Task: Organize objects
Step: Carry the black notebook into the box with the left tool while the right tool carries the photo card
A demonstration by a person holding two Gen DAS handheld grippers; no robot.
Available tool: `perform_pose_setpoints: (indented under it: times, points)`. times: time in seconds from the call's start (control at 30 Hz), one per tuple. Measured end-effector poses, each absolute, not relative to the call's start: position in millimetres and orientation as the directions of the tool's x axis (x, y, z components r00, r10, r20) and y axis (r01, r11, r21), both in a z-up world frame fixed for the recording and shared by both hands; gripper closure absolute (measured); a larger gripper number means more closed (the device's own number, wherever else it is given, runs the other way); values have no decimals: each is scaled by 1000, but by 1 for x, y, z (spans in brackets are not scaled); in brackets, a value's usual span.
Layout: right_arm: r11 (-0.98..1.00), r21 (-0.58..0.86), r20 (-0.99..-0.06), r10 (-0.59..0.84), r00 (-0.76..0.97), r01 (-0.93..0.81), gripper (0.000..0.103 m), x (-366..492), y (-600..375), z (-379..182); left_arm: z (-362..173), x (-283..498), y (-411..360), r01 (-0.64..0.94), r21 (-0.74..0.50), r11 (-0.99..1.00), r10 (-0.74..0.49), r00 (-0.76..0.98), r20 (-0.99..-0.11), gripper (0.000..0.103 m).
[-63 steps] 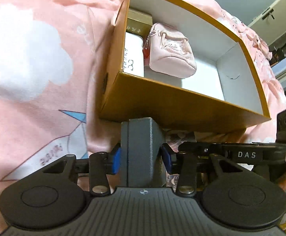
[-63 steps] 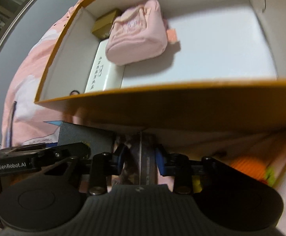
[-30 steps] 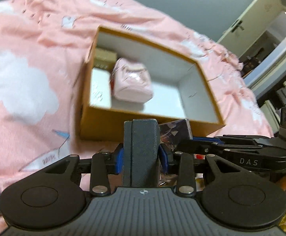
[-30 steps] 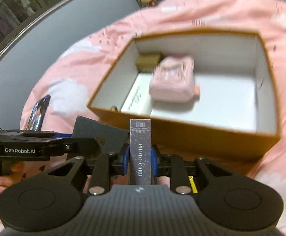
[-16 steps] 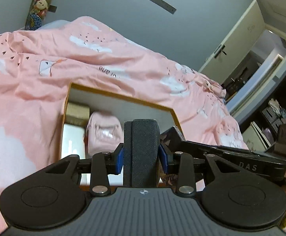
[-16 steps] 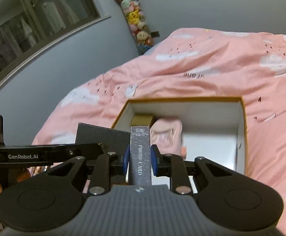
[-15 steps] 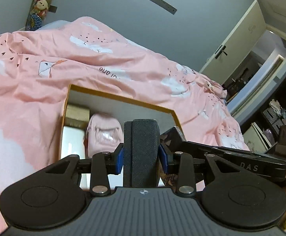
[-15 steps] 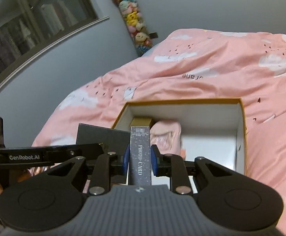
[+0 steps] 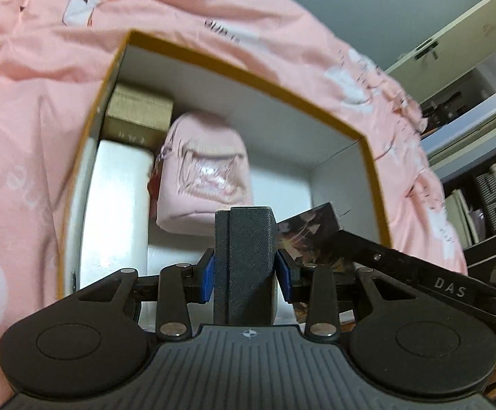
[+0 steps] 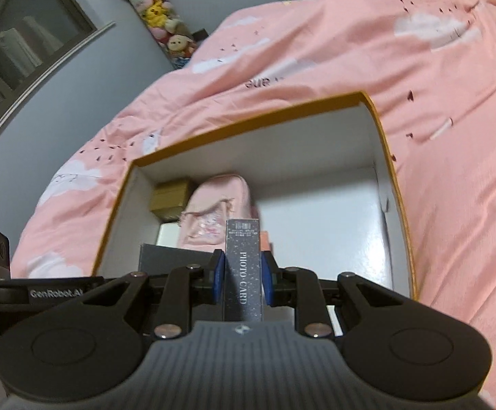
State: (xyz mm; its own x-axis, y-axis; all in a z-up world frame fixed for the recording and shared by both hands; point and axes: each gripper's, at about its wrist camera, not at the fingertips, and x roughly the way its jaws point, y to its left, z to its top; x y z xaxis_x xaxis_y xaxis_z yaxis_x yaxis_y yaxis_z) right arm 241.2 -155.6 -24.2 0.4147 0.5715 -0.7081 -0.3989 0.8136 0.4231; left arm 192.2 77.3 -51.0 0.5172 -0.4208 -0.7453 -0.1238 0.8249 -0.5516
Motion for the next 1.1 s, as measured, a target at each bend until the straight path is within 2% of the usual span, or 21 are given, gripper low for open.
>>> perform_pose_setpoints:
  times: [0.33, 0.47, 0.53, 0.7, 0.93, 1.1]
  points:
    - [833, 408, -744, 540, 394, -373, 79, 251, -156, -45, -76, 209, 65, -157, -462, 873, -375, 391, -841, 61]
    - [830, 416, -749, 545, 378, -372, 79, 252, -155, -53, -83, 210, 66, -153, -476, 866, -397, 367, -841, 61]
    - [829, 421, -753, 546, 368, -369, 79, 253, -154, -56, -82, 209, 67, -150, -462, 874, -387, 362, -848, 57]
    - [835, 416, -758, 537, 369, -360, 79, 253, -155, -58, -70, 203, 67, -123, -364, 923, -296, 377, -878, 53]
    - [841, 409, -766, 528, 368, -355, 79, 253, -154, -60, -51, 191, 72, -80, -316, 945, -255, 422, -870, 47]
    - [847, 399, -773, 517, 368, -352, 79, 250, -151, -61, -46, 191, 63, -60, -266, 962, -211, 454, -865, 47]
